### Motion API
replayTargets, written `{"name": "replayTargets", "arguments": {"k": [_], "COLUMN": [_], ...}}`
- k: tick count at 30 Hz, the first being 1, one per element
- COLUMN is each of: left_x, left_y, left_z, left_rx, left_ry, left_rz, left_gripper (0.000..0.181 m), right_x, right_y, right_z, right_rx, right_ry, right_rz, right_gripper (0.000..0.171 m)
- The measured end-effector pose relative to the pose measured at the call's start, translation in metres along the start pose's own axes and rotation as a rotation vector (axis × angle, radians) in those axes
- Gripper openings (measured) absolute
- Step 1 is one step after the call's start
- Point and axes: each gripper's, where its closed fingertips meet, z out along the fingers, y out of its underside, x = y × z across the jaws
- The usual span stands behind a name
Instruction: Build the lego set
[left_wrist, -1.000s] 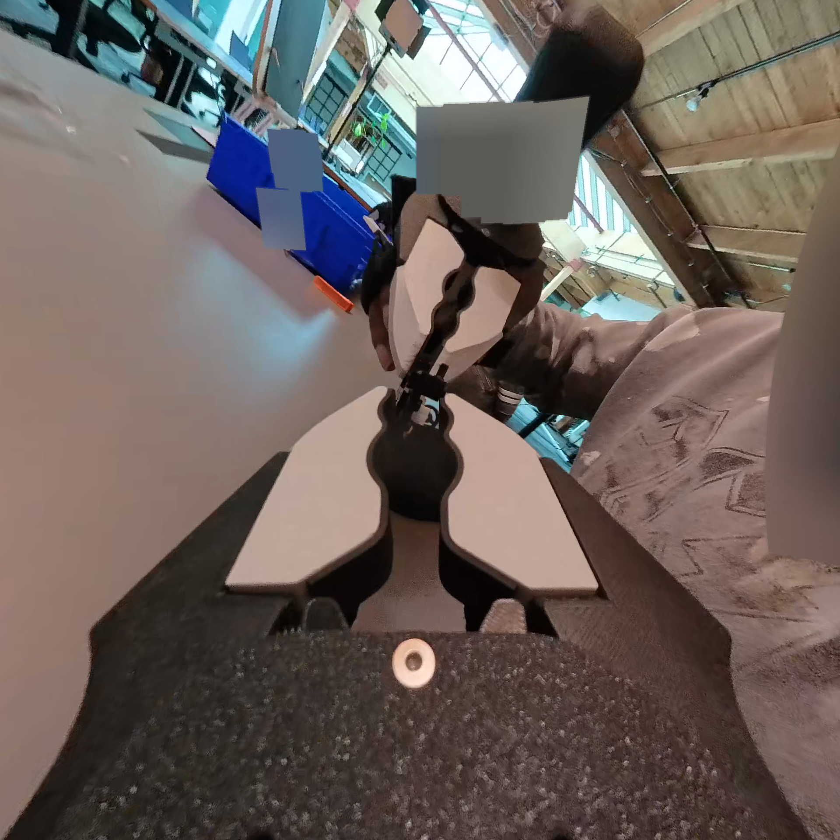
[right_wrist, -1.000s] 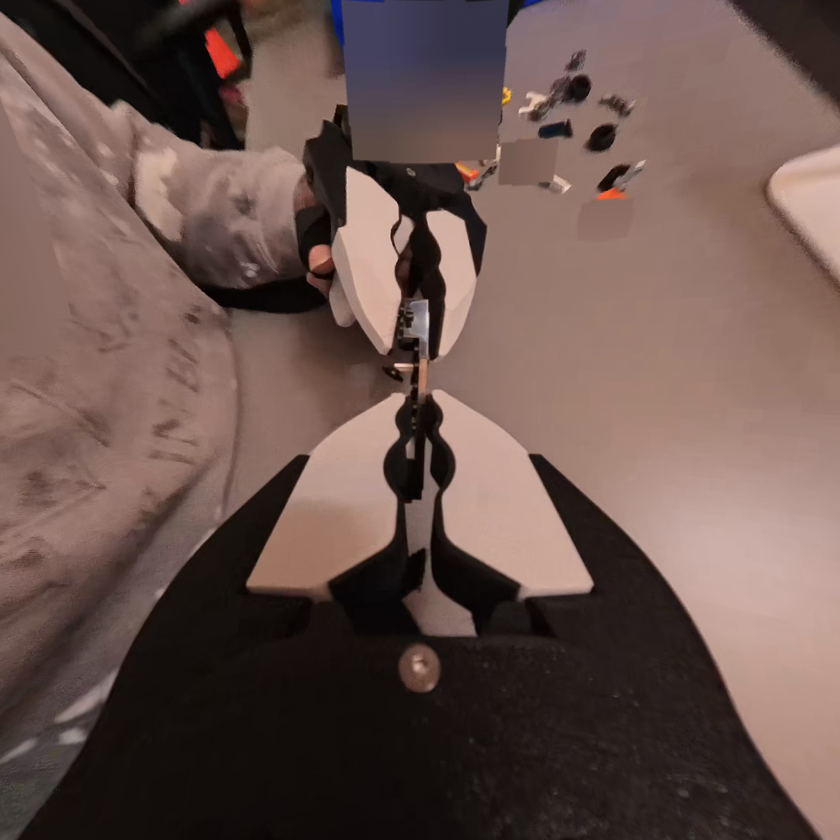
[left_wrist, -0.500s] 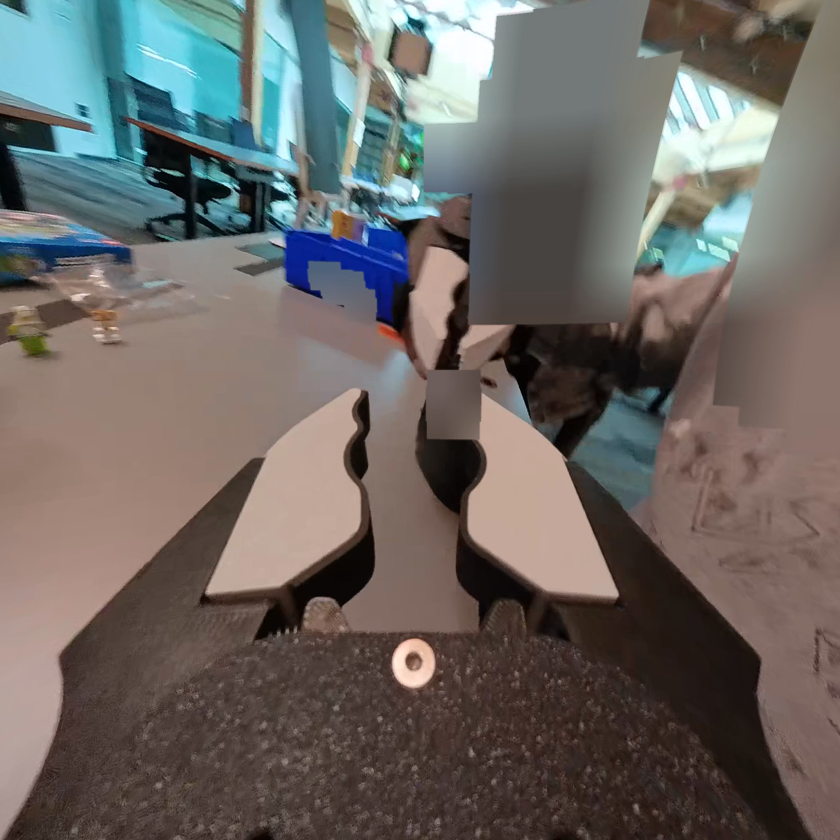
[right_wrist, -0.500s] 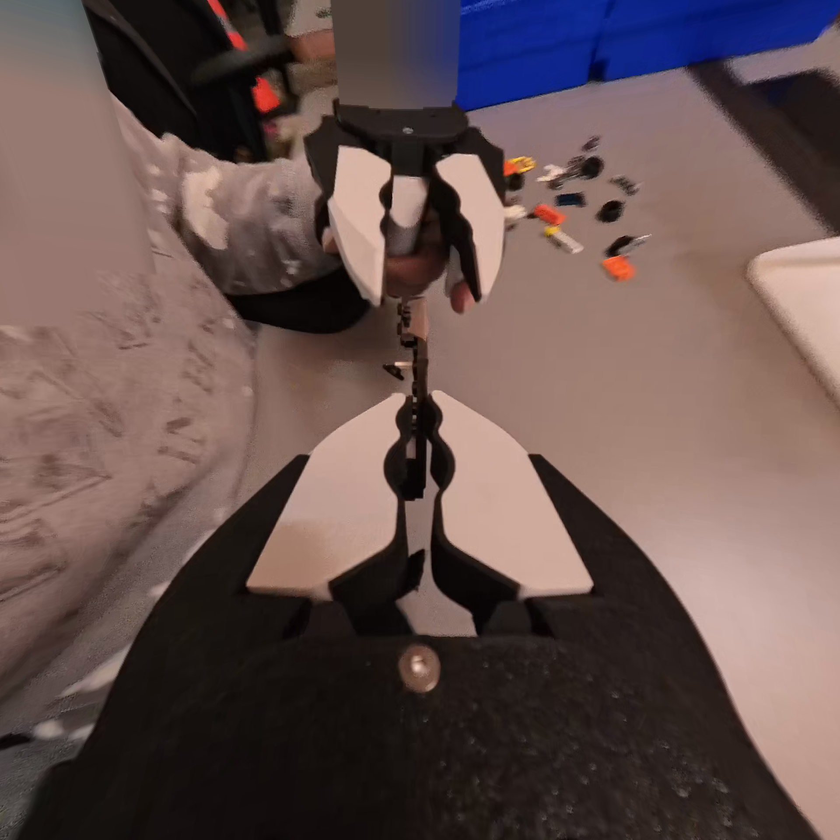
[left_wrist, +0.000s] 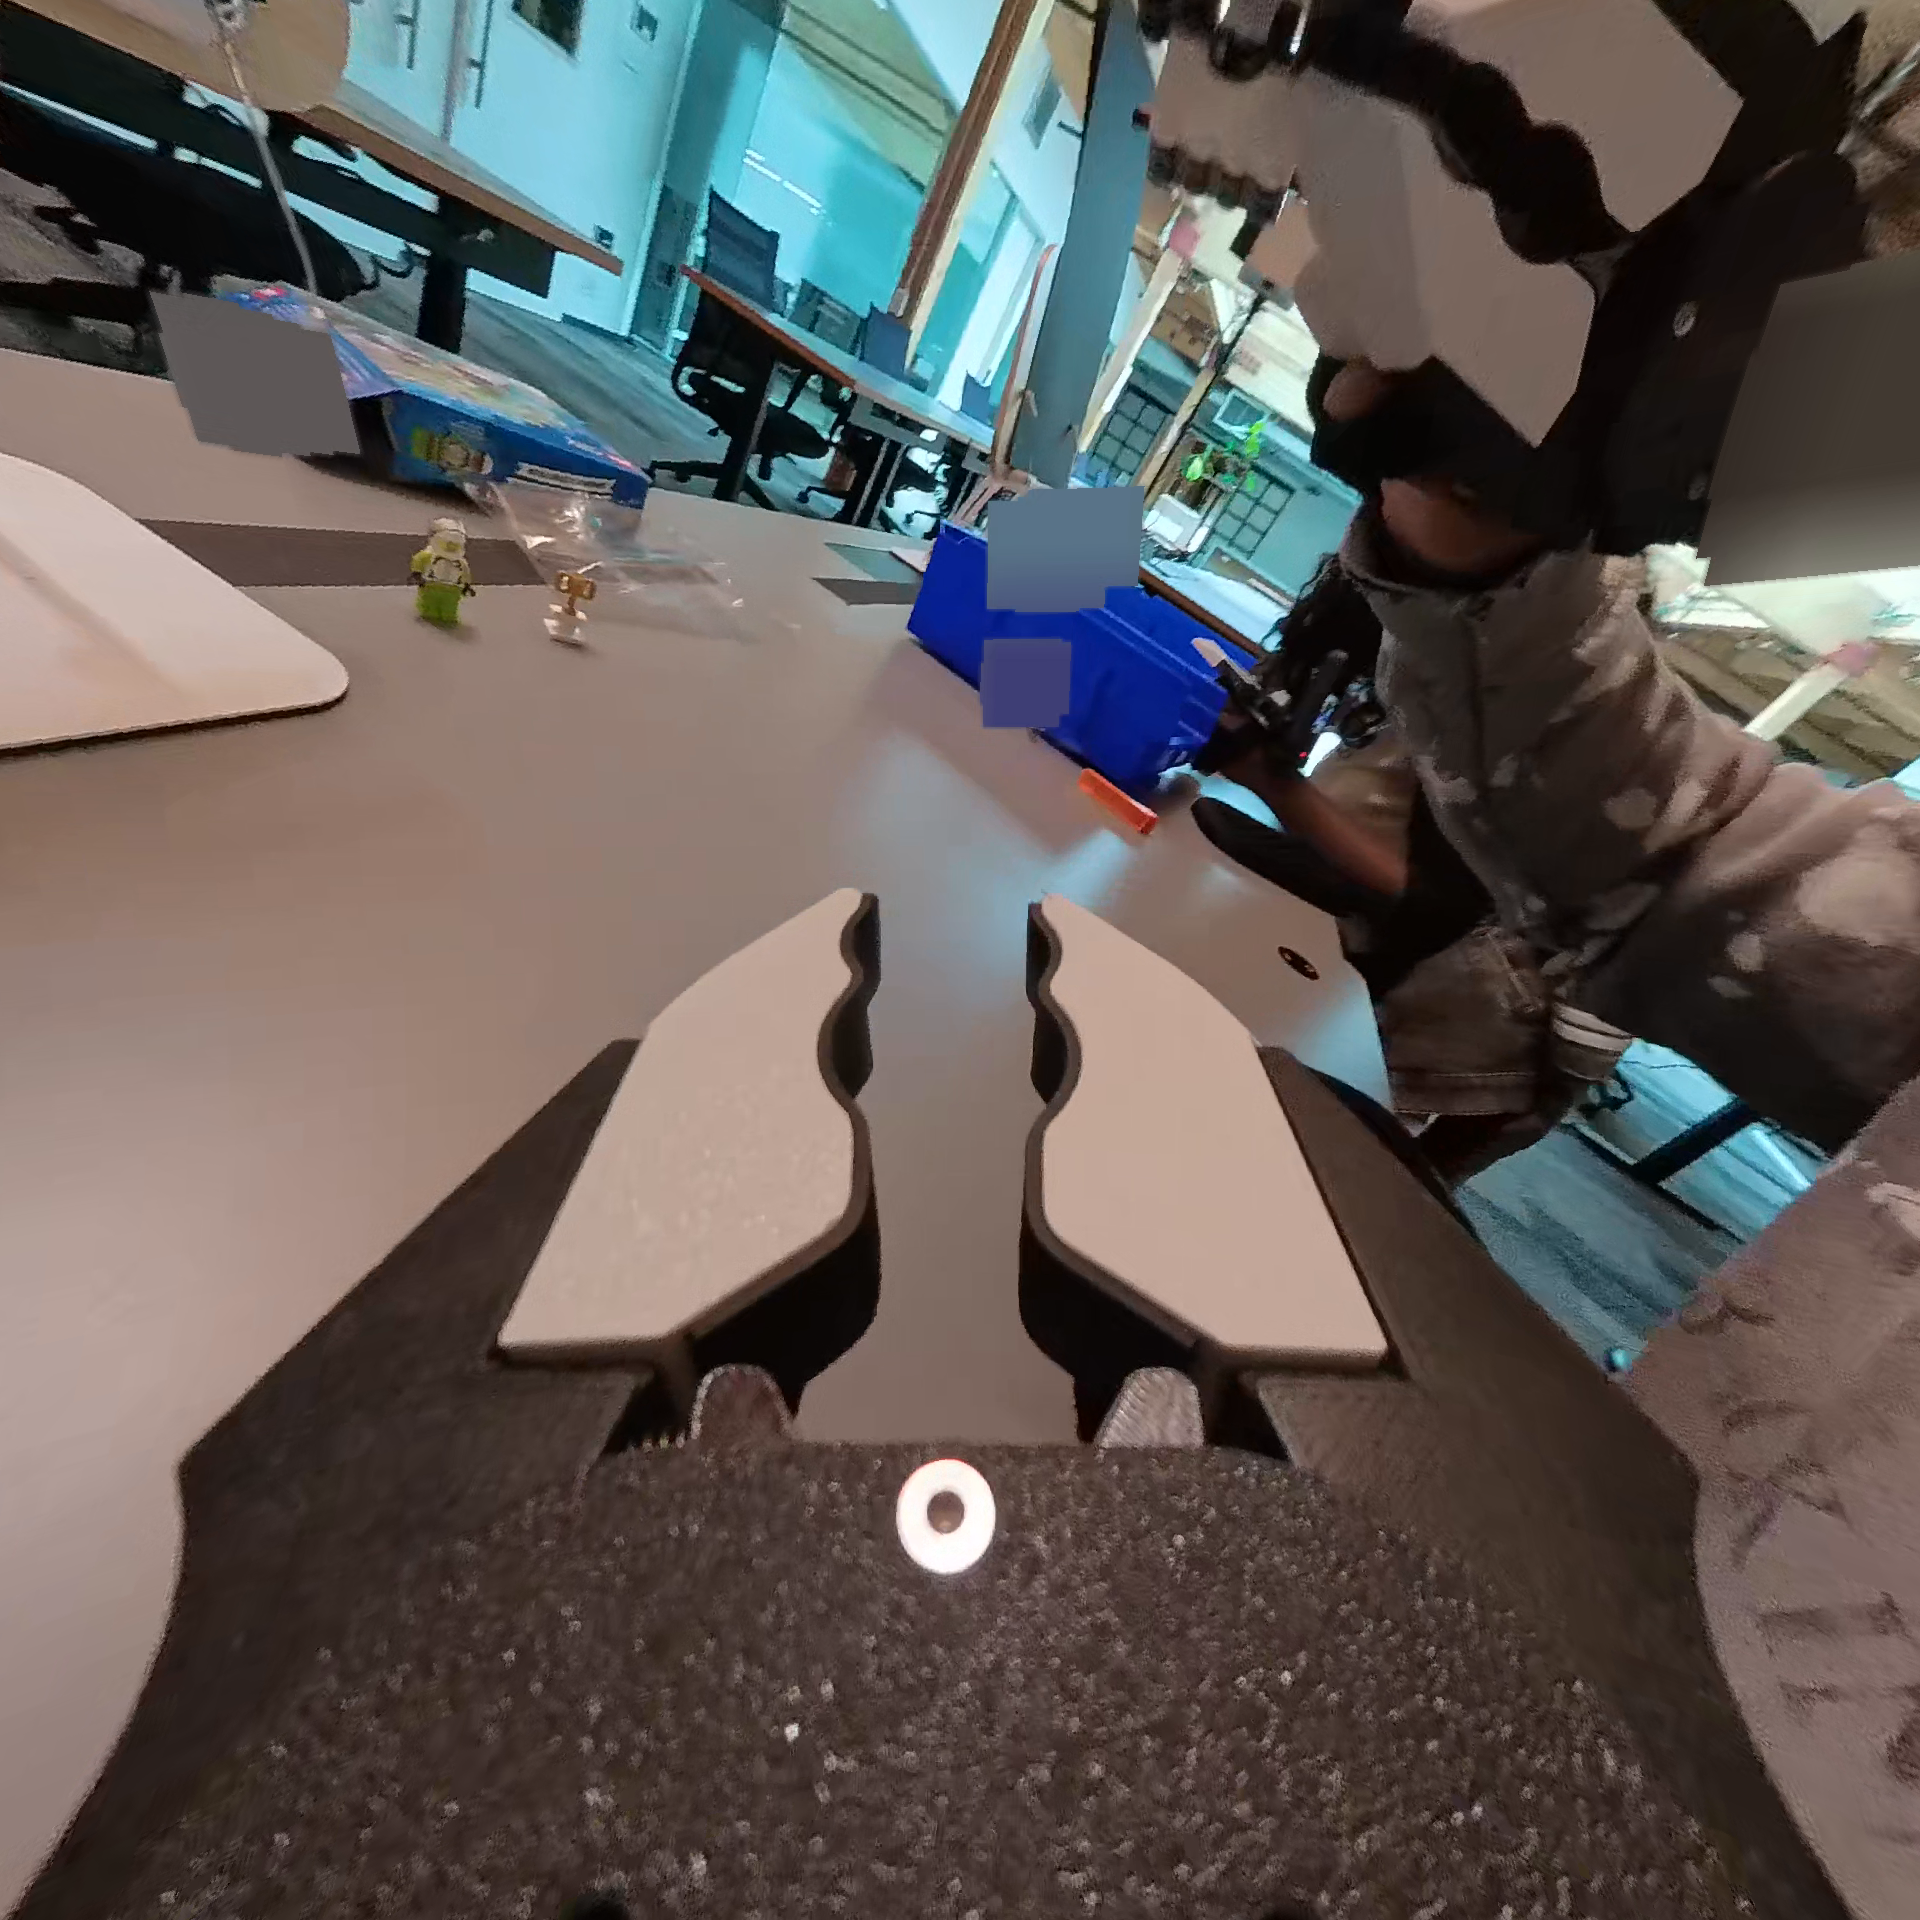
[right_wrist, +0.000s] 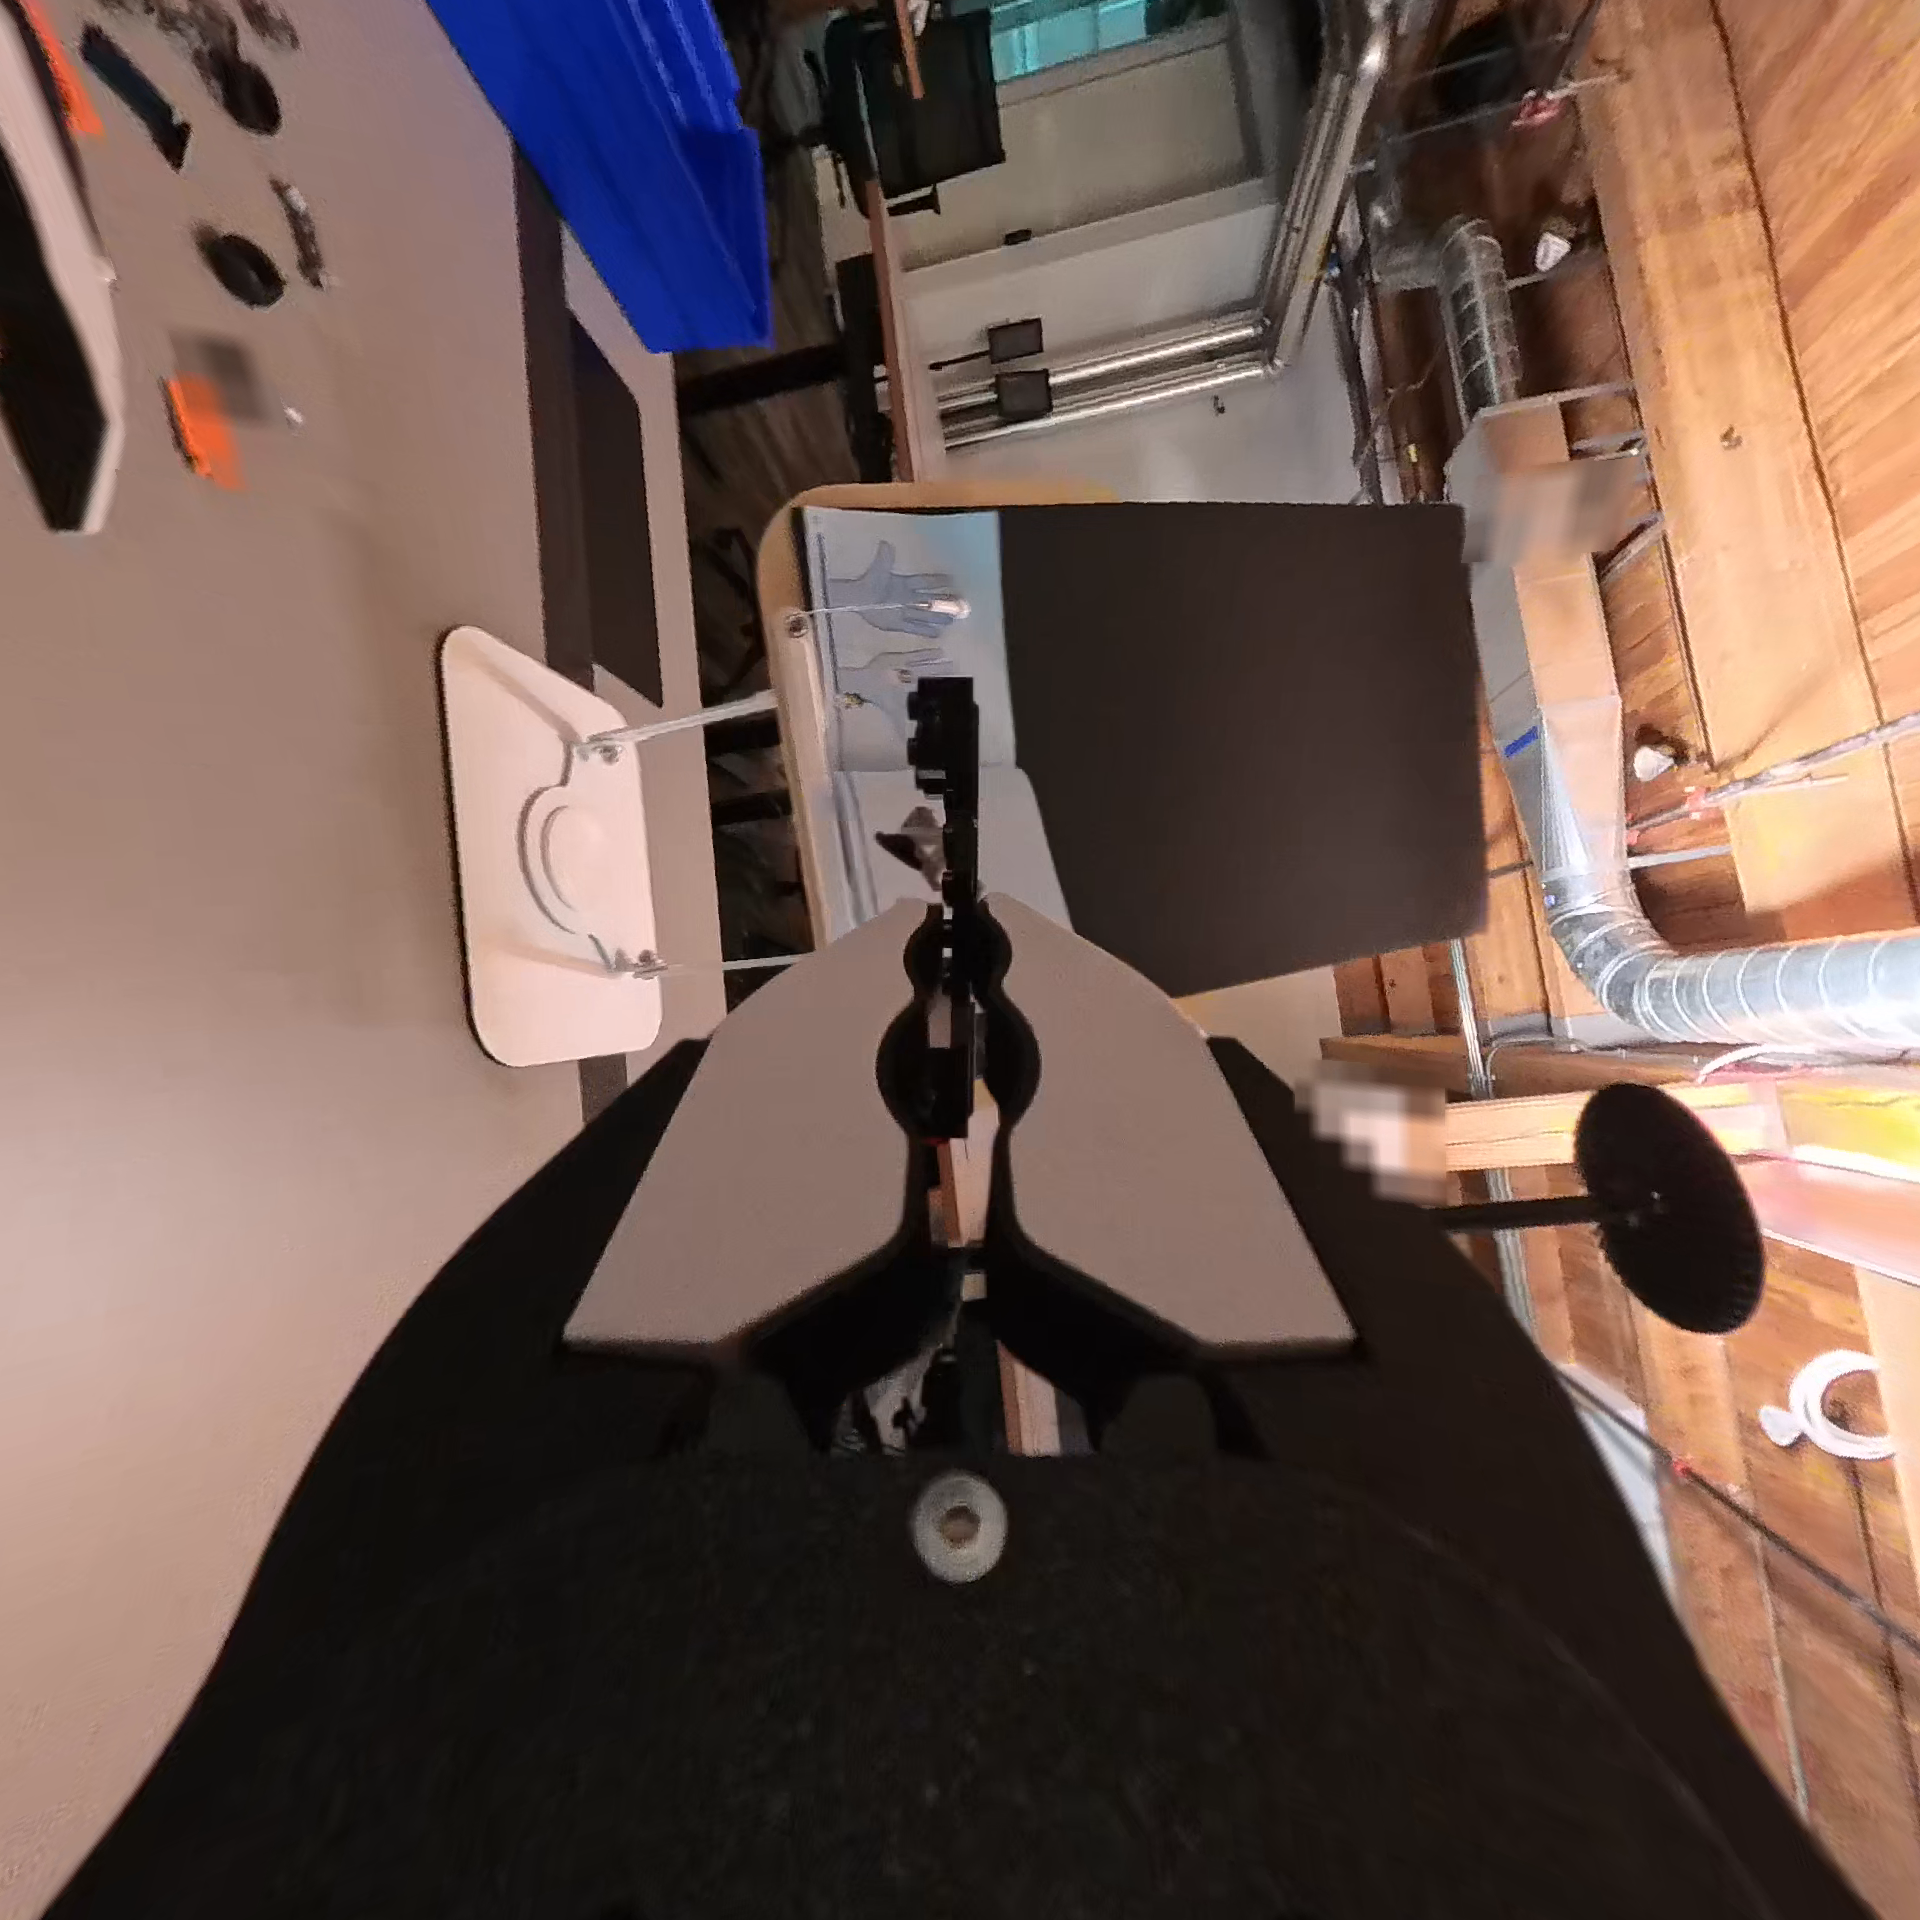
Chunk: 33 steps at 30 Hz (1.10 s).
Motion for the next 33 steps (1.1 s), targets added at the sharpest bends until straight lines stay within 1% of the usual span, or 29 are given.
{"name": "replayTargets", "arguments": {"k": [4, 6, 8, 14, 18, 20, 23, 26, 29, 33], "left_x": [-0.008, -0.008, -0.009, -0.013, -0.012, -0.013, -0.014, -0.016, -0.016, 0.002], "left_y": [0.001, 0.001, 0.003, 0.008, 0.01, 0.01, 0.009, 0.008, 0.01, 0.024], "left_z": [0.0, 0.0, 0.0, 0.002, 0.003, 0.003, 0.002, 0.0, 0.001, 0.006], "left_rx": [-0.007, -0.002, -0.006, -0.033, -0.037, -0.037, -0.039, -0.044, -0.069, -0.142], "left_ry": [-0.064, -0.072, -0.077, -0.107, -0.107, -0.11, -0.117, -0.132, -0.134, -0.006], "left_rz": [0.03, 0.034, 0.037, 0.073, 0.077, 0.08, 0.093, 0.12, 0.164, 0.18], "left_gripper": [0.026, 0.026, 0.026, 0.025, 0.025, 0.025, 0.026, 0.027, 0.03, 0.031], "right_x": [-0.037, -0.044, -0.04, -0.008, -0.015, -0.034, -0.073, -0.115, -0.149, -0.18], "right_y": [0.0, 0.0, 0.001, 0.006, 0.005, 0.004, -0.001, -0.011, -0.022, -0.037], "right_z": [0.007, 0.009, 0.01, 0.014, 0.018, 0.021, 0.021, 0.012, -0.003, -0.03], "right_rx": [-0.012, -0.017, -0.023, -0.024, -0.001, 0.011, 0.008, -0.007, -0.012, 0.041], "right_ry": [-0.05, -0.057, -0.044, -0.001, -0.064, -0.19, -0.499, -0.851, -1.157, -1.553], "right_rz": [-0.058, -0.065, -0.052, 0.032, 0.185, 0.377, 0.724, 0.986, 1.12, 1.22], "right_gripper": [0.005, 0.005, 0.005, 0.005, 0.004, 0.005, 0.005, 0.005, 0.005, 0.005]}}
